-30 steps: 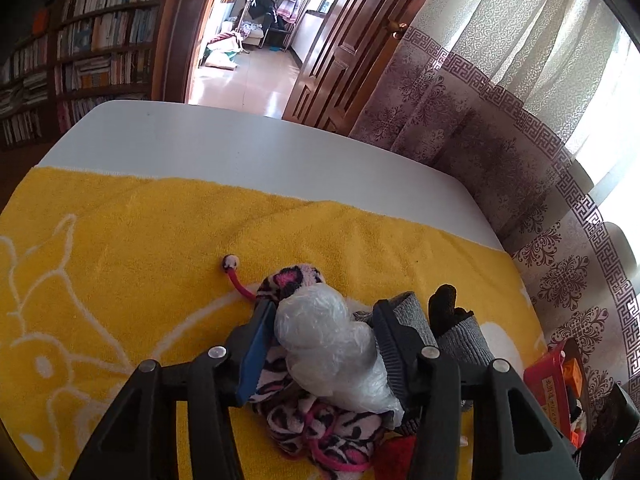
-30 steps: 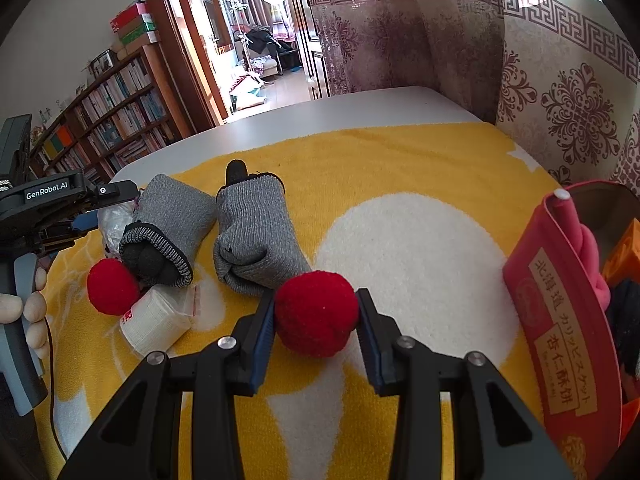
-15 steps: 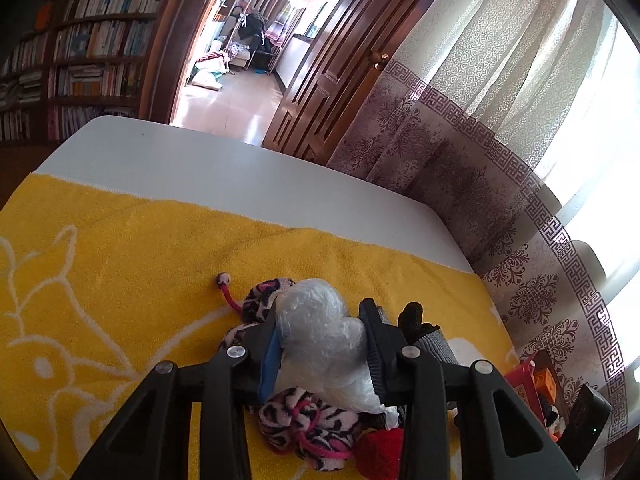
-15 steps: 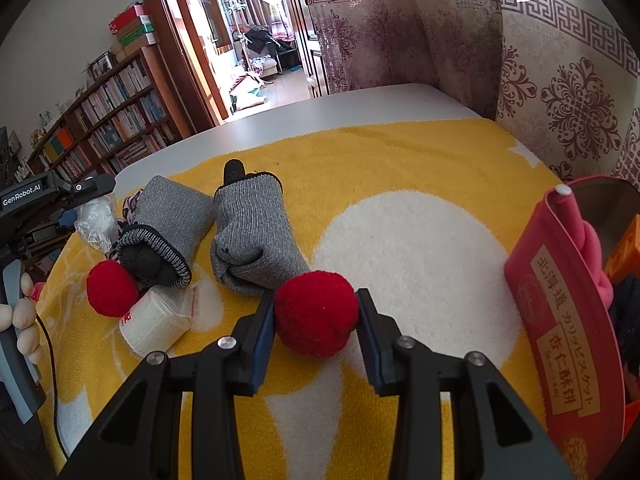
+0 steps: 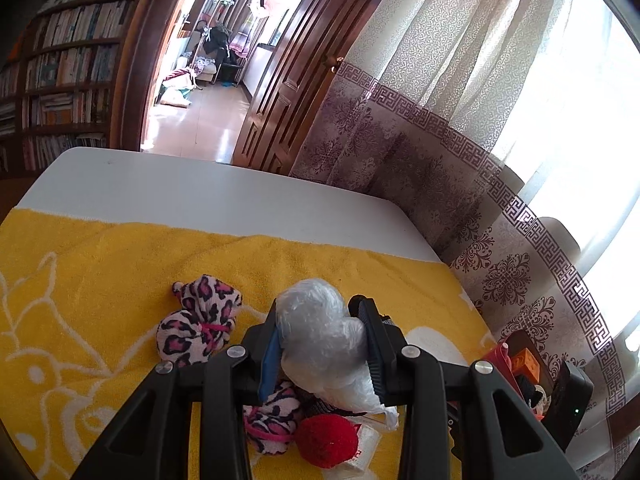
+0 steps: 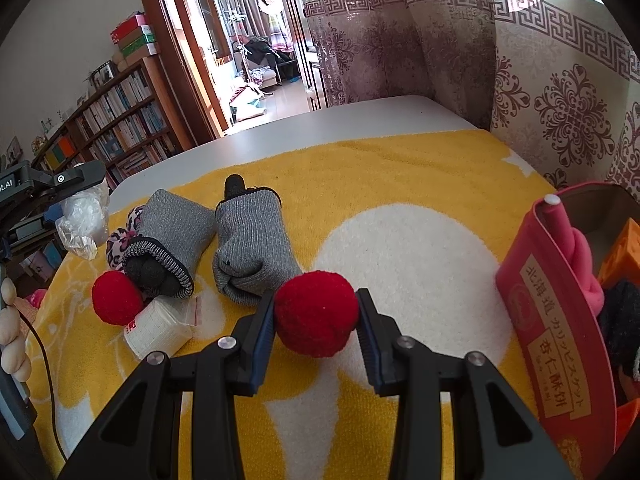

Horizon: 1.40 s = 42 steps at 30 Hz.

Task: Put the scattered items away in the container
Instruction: 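Carry the pompom and plastic bag into the red tin and open both tools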

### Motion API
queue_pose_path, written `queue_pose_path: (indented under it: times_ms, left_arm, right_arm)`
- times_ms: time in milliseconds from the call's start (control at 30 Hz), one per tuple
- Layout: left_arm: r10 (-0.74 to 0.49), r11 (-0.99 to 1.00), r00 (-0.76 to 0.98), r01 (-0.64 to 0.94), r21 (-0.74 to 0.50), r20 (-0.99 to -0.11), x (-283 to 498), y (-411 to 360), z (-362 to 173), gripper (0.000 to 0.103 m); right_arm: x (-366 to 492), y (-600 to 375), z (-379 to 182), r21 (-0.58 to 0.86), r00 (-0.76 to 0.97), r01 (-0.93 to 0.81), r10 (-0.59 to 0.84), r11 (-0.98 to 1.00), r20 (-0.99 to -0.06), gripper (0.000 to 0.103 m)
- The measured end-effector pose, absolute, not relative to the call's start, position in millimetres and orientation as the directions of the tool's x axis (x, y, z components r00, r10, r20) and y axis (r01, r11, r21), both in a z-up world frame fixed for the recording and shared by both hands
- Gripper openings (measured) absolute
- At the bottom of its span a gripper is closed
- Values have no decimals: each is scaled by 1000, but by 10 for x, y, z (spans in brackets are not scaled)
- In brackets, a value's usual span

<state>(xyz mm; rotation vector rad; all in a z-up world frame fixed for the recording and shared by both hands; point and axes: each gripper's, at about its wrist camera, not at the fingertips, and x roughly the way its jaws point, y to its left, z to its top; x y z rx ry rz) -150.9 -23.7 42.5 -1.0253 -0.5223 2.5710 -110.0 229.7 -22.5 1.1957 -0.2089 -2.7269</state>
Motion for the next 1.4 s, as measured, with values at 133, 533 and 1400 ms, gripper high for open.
queue_pose_path:
  times_ms: [133,533,1400]
  left_arm:
    - [436,-878,-691,-187,-440,-576,-1460,-167,482,38]
    - [492,-860,-672,-275,-430,-553,-1330,85,610,38]
    - [542,-837,-637,-351,-420,-548,-1169,365,667,38]
  right_arm:
    - [-1090,2309,-195,175,-687,74,-178,-982,-704,42]
    - [-794,2582,211,149,-774,-25,-75,-989,-629,42]
    - [-186,4262,451,116,-685,-483,292,-868,-667,50]
